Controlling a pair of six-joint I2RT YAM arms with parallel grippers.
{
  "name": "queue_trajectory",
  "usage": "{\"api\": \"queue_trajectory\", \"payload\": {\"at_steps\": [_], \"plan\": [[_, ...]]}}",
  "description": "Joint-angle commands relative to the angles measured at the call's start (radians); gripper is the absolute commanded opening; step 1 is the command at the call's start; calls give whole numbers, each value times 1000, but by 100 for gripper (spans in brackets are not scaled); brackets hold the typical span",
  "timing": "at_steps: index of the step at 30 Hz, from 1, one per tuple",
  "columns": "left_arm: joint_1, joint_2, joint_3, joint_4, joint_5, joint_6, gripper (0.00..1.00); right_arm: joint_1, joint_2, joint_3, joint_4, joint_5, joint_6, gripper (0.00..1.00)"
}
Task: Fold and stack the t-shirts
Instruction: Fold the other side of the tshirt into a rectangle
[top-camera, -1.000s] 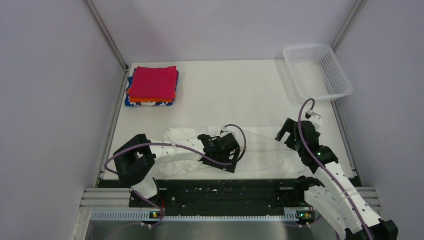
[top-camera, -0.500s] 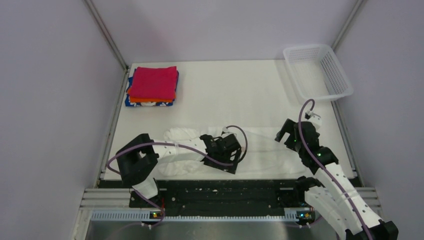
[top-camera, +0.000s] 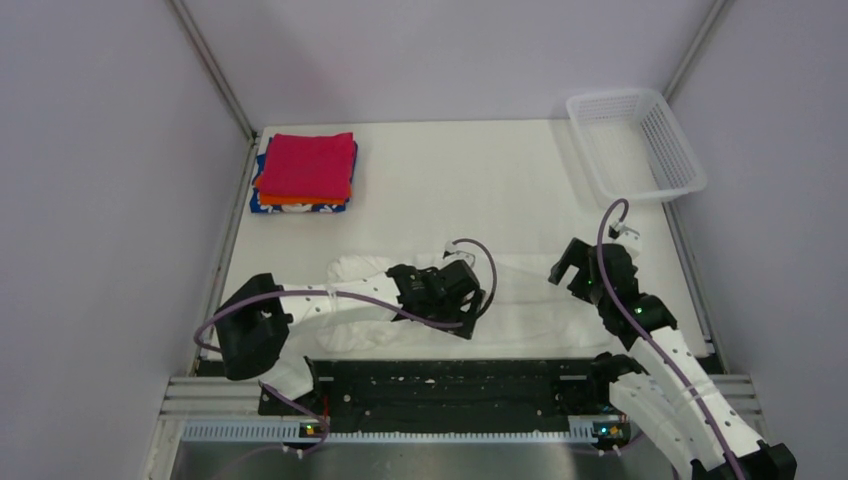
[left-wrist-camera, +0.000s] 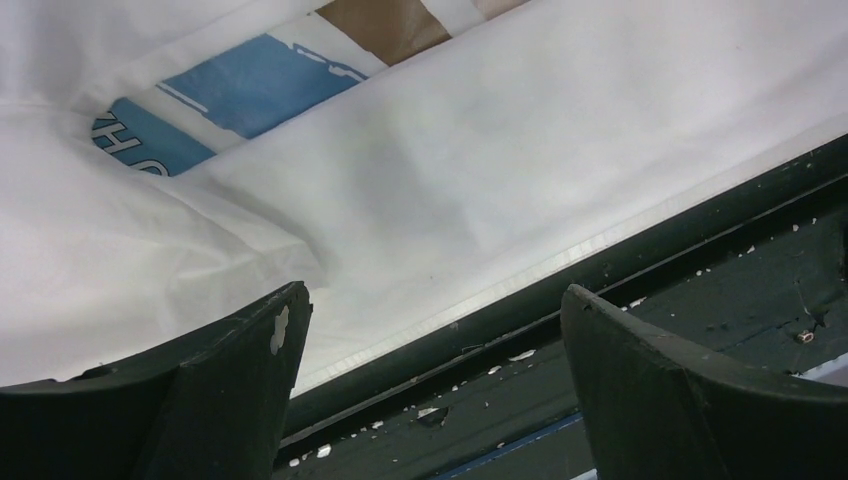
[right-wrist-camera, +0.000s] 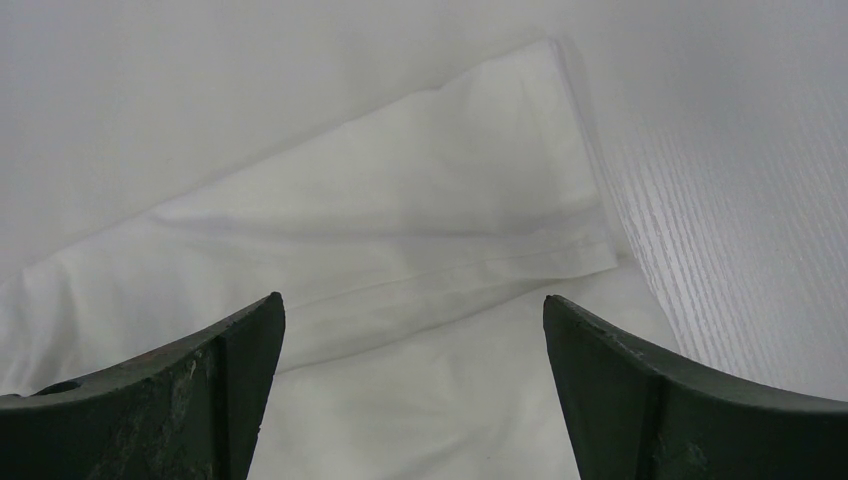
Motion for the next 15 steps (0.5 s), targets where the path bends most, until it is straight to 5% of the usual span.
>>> {"api": "queue_trajectory", "payload": {"at_steps": [1, 6, 15], "plan": [[-5, -70, 42, -24, -78, 30, 99, 8, -21, -2, 35, -10, -15, 99], [46, -137, 4, -93, -271, -52, 99, 8, -20, -4, 40, -9, -18, 99], [122, -113, -150, 0, 6, -77, 99, 7, -14, -9, 44, -13, -21, 99]]}}
